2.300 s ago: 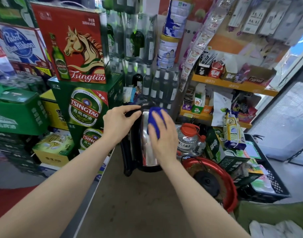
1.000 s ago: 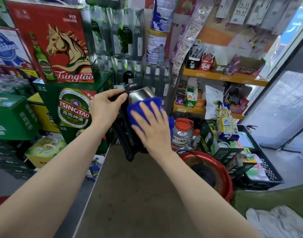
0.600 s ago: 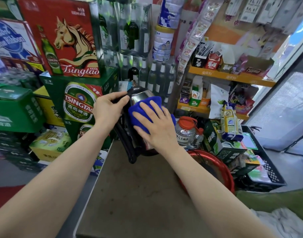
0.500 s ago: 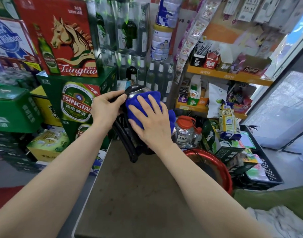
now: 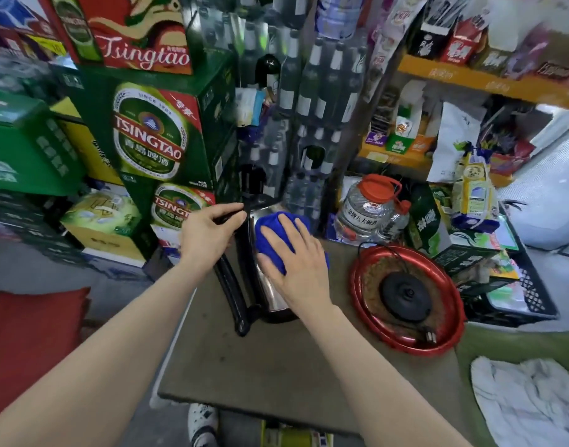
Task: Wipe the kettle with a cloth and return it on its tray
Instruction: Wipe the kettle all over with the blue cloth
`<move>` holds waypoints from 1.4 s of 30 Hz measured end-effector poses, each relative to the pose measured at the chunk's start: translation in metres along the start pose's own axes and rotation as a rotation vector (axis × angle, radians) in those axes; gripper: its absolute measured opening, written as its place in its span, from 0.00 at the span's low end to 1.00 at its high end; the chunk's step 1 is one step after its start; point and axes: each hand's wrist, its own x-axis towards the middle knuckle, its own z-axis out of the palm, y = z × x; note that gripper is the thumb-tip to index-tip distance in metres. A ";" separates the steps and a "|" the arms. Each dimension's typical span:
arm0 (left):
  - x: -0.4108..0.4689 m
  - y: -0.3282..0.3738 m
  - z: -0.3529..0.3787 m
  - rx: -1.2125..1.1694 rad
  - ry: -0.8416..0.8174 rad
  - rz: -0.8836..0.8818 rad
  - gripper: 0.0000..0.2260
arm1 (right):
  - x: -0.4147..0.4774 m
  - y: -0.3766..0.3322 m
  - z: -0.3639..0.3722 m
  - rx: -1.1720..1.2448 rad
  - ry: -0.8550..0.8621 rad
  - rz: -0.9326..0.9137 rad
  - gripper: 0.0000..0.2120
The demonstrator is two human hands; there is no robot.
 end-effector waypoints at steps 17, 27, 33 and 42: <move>0.061 -0.118 0.049 -0.015 -0.324 -0.143 0.37 | -0.033 0.018 0.126 0.010 -0.080 0.408 0.23; -0.011 -0.113 0.088 -0.095 -0.073 -0.133 0.26 | -0.043 0.017 0.111 0.095 -0.118 0.509 0.24; -0.017 -0.082 0.075 0.004 -0.149 0.086 0.26 | -0.053 0.007 0.082 -0.012 -0.120 0.340 0.23; 0.009 -0.002 0.054 -0.233 -0.068 0.179 0.24 | 0.026 0.012 0.010 -0.061 0.075 0.238 0.22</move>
